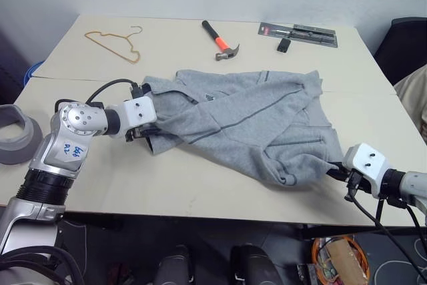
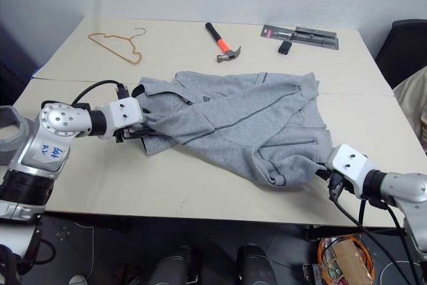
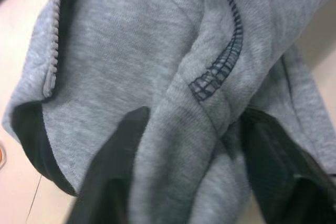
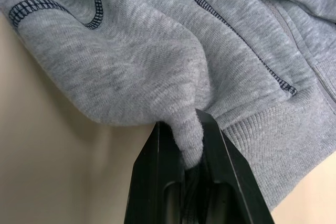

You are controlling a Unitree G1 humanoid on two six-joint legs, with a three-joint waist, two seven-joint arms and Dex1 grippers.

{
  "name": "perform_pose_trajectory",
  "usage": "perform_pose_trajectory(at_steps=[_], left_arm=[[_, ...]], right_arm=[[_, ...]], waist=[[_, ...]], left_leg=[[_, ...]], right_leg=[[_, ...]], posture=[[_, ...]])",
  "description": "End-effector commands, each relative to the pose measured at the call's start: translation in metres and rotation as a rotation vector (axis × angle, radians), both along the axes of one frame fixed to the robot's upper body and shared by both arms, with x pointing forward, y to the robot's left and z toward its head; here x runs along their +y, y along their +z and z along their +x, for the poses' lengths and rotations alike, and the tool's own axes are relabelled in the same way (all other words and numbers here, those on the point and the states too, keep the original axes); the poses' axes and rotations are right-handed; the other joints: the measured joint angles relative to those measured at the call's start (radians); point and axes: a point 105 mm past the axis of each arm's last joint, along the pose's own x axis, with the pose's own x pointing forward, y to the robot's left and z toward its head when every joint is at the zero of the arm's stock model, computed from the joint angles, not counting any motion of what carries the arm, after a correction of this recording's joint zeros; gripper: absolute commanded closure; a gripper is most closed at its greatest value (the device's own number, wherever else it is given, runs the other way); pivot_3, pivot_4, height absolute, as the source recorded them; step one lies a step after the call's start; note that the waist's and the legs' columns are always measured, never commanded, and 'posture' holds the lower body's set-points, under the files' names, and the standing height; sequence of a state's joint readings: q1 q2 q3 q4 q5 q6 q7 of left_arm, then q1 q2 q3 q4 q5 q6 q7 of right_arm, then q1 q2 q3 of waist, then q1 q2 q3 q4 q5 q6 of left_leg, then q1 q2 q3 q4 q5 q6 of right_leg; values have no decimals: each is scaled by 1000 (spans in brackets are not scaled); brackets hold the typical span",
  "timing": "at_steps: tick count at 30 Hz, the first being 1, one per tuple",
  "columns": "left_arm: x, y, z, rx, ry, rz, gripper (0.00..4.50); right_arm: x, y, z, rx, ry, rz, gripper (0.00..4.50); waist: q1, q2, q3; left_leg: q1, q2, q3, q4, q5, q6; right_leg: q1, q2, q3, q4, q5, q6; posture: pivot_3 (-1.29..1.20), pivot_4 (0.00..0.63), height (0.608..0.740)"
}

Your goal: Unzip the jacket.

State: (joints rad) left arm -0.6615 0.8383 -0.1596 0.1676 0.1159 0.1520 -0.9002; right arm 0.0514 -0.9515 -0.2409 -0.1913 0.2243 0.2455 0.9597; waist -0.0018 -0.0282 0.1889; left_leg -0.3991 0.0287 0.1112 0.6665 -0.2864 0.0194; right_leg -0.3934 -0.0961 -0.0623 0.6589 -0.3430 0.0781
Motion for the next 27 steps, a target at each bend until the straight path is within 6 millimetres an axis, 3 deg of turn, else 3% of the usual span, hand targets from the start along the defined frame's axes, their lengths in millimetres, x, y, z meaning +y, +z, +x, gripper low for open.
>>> perform_pose_trajectory(at_steps=[1, 3, 5, 11, 17, 21, 27], left_arm=[[0, 6, -1, -22, -55, 56, 3293], [5, -2, -10, 20, -142, 167, 3965], [11, -4, -16, 43, -198, 237, 4331], [41, 26, -38, 139, -402, 400, 4331], [42, 62, -51, 191, -526, 442, 4331], [32, 40, -82, 342, -642, 459, 4331], [24, -21, -115, 514, -728, 478, 4331]], right_arm=[[-4, 10, -2, -24, 6, -6, 4500], [-8, 11, -6, -2, 16, -19, 4500], [-12, 12, -9, 17, 27, -30, 4500], [-28, 28, -42, 188, 90, -4, 4500], [-51, 32, -71, 312, 54, -34, 4500], [-50, 17, -68, 270, 23, -62, 4500], [-41, -11, -58, 195, -33, -120, 4500]], waist=[[0, 0, 0], [-1, 0, 0], [-2, 0, 0], [0, 0, 0], [4, 0, 0], [-11, 0, 0], [-20, 0, 0]], left_leg=[[0, 0, 0, 0, 0, 0], [0, 0, 0, 0, 0, 0], [0, 0, 1, 0, 0, 0], [0, 0, 2, -1, 0, 1], [0, 0, 2, 0, -1, 2], [0, 0, 3, 0, -2, 3], [3, 0, 3, -1, -2, 1]], right_leg=[[0, 0, 0, 0, 0, 0], [0, 0, 0, 0, 0, 0], [0, 0, 0, 0, 0, 0], [0, 1, 0, -1, 0, 0], [0, 1, -4, -1, 0, 0], [1, 0, 3, -2, 1, 1], [1, 1, 4, -1, 0, 1]], posture=[[0, 150, 740], [0, 150, 740], [0, 150, 740], [0, 150, 740], [0, 150, 740], [0, 150, 740], [0, 150, 740]])
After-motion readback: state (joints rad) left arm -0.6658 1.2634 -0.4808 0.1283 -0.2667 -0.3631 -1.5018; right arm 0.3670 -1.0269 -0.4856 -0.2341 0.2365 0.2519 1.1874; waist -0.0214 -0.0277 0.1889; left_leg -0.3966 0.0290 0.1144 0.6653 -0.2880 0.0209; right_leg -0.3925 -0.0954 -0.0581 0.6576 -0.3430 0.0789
